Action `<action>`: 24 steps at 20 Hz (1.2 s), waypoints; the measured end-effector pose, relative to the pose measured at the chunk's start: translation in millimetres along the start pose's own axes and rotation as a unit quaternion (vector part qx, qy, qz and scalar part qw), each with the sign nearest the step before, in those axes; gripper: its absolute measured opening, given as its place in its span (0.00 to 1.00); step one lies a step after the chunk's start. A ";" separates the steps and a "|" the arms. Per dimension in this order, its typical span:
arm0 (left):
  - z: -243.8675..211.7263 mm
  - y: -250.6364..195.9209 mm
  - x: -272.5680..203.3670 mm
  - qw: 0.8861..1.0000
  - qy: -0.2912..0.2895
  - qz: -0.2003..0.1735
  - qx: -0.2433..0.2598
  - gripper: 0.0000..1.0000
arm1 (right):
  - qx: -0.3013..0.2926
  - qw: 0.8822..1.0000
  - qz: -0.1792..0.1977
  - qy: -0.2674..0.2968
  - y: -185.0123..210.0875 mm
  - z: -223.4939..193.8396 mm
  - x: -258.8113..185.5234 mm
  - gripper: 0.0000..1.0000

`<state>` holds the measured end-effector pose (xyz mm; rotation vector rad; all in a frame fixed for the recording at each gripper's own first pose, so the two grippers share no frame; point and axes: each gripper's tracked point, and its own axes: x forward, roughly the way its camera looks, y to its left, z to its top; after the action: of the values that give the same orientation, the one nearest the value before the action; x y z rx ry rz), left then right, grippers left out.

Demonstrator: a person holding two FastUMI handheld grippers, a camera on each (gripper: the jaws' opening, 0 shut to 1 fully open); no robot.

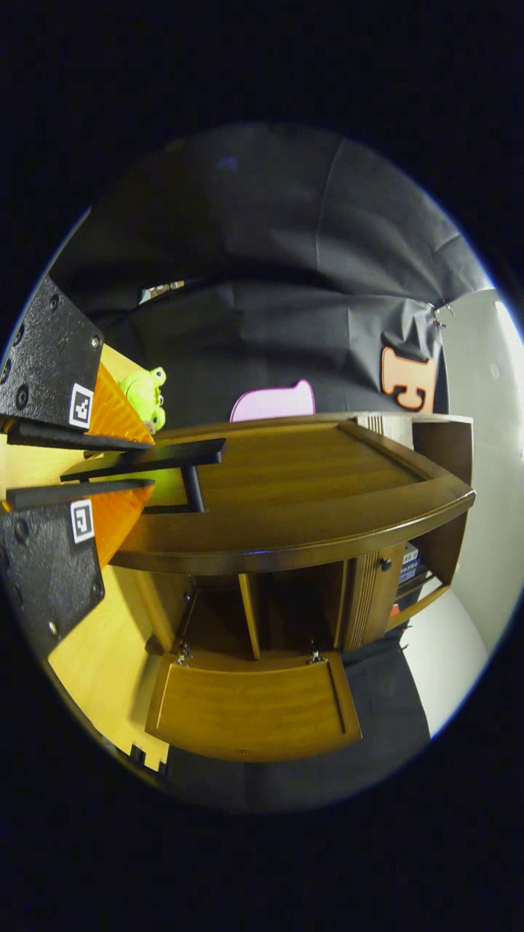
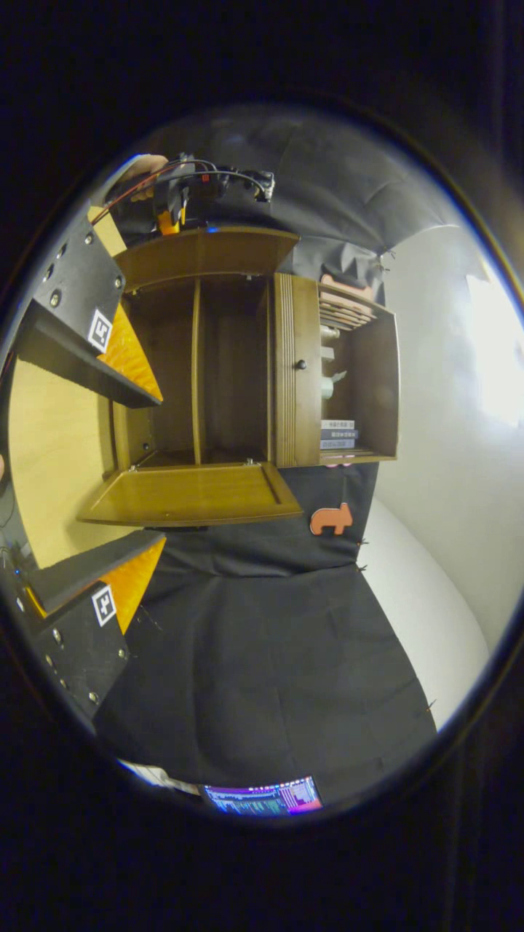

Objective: Open the right door of the double-door shoe cabinet with the right hand, and open the left door with the left hand.

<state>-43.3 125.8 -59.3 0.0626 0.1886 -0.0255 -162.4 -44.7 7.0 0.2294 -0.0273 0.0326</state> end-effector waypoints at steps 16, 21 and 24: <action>-6.9 47.5 -4.9 0.997 0.014 -0.057 -0.043 0.12 | -0.016 0.998 0.049 0.026 75.1 -22.8 24.1 0.98; -8.0 48.5 -7.9 0.997 0.012 -0.058 -0.040 0.18 | -0.024 0.998 0.056 0.030 84.5 -28.8 28.0 1.00; -12.1 45.7 -11.2 0.997 0.016 -0.062 -0.037 0.17 | -0.023 0.998 0.054 0.031 84.7 -29.1 28.3 1.00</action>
<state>-55.2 172.4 -66.3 -0.0220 0.2258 -0.1413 -136.4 45.1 -1.2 0.1800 0.0218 0.1461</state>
